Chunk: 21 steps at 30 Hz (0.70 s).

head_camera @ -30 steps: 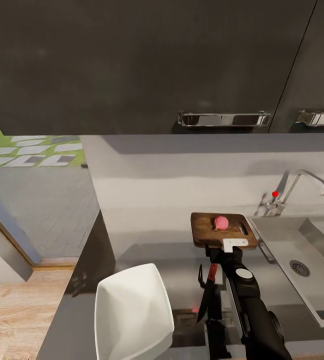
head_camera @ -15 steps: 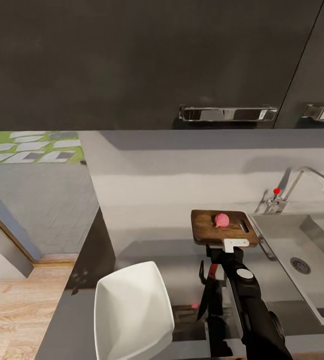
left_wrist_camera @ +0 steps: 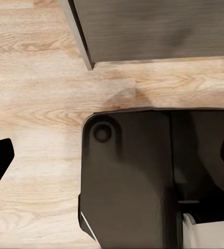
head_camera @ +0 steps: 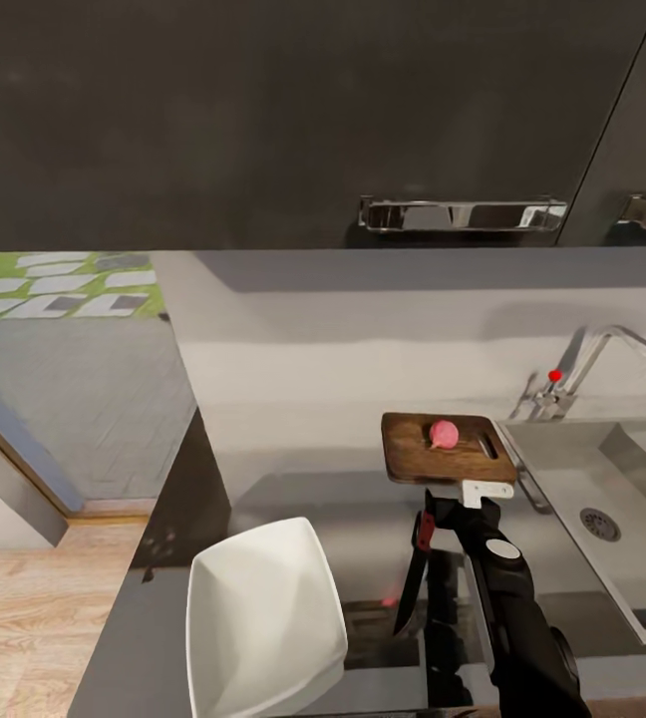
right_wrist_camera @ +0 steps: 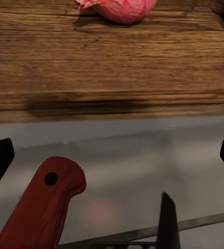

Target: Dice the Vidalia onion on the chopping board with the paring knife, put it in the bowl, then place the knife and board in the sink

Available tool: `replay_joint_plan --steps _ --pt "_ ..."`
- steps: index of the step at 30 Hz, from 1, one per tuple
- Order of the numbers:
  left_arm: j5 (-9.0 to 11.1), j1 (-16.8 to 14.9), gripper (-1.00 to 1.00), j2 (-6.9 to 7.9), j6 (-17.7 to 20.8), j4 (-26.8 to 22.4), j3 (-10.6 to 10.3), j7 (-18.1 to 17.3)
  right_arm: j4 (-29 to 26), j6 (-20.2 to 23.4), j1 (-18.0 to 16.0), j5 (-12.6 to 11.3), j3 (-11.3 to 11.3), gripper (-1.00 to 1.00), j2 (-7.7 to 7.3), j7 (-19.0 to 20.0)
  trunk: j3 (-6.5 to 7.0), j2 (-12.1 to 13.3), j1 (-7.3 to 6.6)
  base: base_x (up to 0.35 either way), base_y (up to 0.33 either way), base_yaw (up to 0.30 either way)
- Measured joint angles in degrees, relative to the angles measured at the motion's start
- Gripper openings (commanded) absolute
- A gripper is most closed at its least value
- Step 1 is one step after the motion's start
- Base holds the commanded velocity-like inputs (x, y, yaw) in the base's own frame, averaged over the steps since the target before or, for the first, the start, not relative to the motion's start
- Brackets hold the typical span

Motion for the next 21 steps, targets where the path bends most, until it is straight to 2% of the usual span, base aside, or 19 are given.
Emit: replay_joint_plan --steps 21 --pt "0.0 0.0 1.0 0.0 0.0 0.0 0.0 0.0 0.0 -0.1 0.0 -0.1 0.2 1.0 0.0 0.1 -1.91 0.0 0.0 0.0 0.0 0.0"
